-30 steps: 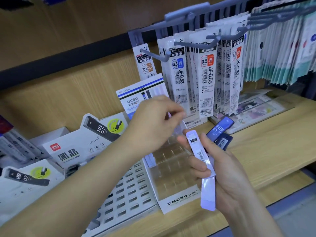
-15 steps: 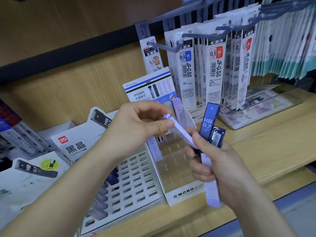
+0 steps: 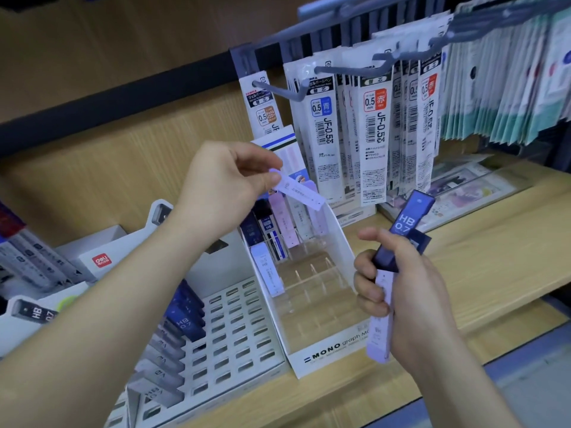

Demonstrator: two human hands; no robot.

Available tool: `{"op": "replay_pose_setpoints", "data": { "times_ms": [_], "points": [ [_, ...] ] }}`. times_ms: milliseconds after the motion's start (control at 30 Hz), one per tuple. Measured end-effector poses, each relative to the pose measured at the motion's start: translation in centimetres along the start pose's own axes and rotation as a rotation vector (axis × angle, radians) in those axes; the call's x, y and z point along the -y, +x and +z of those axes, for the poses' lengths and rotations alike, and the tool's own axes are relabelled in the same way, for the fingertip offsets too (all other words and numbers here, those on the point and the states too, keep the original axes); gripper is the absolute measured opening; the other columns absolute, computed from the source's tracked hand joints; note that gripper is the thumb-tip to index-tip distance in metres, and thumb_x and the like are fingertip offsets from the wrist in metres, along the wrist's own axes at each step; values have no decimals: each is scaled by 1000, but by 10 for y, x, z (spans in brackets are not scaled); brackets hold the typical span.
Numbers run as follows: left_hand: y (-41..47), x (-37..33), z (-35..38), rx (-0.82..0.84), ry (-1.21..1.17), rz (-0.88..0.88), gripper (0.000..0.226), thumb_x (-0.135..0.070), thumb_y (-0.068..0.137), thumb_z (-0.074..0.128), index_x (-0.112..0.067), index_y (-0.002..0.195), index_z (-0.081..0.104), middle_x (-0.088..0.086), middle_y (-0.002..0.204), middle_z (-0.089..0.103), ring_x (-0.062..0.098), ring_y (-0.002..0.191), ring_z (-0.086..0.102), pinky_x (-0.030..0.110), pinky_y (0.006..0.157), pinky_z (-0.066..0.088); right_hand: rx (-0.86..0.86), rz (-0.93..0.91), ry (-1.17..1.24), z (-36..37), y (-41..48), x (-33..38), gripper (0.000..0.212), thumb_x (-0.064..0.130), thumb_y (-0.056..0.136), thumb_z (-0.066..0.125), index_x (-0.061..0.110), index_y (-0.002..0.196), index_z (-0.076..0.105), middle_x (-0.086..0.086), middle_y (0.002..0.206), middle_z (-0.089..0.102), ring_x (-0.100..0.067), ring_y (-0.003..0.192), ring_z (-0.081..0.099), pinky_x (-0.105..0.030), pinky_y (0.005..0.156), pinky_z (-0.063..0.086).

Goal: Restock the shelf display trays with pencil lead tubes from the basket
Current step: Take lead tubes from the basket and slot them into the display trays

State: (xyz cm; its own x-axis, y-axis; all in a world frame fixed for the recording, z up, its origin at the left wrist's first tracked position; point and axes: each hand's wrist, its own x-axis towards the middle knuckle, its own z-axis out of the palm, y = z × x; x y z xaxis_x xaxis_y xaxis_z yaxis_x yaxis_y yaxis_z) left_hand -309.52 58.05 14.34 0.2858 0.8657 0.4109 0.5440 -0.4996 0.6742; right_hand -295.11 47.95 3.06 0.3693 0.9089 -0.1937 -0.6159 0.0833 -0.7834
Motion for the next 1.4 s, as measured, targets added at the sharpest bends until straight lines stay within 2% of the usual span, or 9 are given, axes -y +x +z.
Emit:
{"op": "replay_pose_setpoints", "data": {
  "times_ms": [100,233,400,500,633,833,1033,1233,1400],
  "points": [
    [8,1,8,35,120,54,22,-11,82,74,-33,80,70,-16,78,69,-3,71,65,10,67,51,-16,4,1,-1,1,0,10,21,95,50,12,92,54,-4,60,44,-13,41,28,-19,36,18],
    [13,3,20,80,219,89,15,-11,83,72,-24,90,75,-21,79,67,-8,73,63,5,66,48,-12,0,12,-3,0,0,11,21,96,49,12,88,50,-5,63,47,-13,41,29,-20,36,18],
    [15,4,36,151,299,150,28,-6,79,73,-23,102,72,-7,89,69,3,80,64,20,81,52,22,4,0,-2,2,-1,17,20,96,49,10,85,56,-7,67,47,-13,42,30,-22,37,19],
    [16,6,41,164,395,182,35,-8,78,74,-20,111,70,-4,93,67,10,83,63,29,84,52,30,3,-25,-3,3,-1,18,20,96,49,9,86,59,-6,66,46,-13,42,30,-21,37,20],
    [18,10,37,179,534,213,41,-24,75,79,-20,115,68,1,102,63,15,86,58,30,82,48,37,9,-26,-5,4,-1,18,21,96,50,9,87,61,-6,65,46,-13,43,30,-21,37,21],
    [15,14,32,153,545,203,26,-27,83,71,-25,109,72,-1,97,66,17,88,59,34,82,48,98,15,-34,-6,5,0,20,21,90,52,10,87,68,-9,66,50,-13,42,30,-21,37,20],
    [17,18,33,131,555,276,18,-25,81,73,-20,98,76,1,93,66,20,88,59,38,79,49,109,12,-120,-4,5,2,18,21,100,46,15,100,64,-13,64,61,-14,36,33,-18,37,20],
    [12,22,34,118,729,457,32,-46,87,62,-19,97,74,-1,98,65,23,99,52,41,80,50,77,12,-135,-4,5,1,16,21,101,47,14,101,61,-12,63,60,-13,36,33,-19,38,19],
    [13,17,36,108,828,514,28,-41,88,61,-16,91,74,-1,92,65,22,94,51,39,74,49,80,9,-136,-4,5,1,16,20,100,46,14,98,62,-11,62,60,-14,37,32,-20,39,19]
  ]
}}
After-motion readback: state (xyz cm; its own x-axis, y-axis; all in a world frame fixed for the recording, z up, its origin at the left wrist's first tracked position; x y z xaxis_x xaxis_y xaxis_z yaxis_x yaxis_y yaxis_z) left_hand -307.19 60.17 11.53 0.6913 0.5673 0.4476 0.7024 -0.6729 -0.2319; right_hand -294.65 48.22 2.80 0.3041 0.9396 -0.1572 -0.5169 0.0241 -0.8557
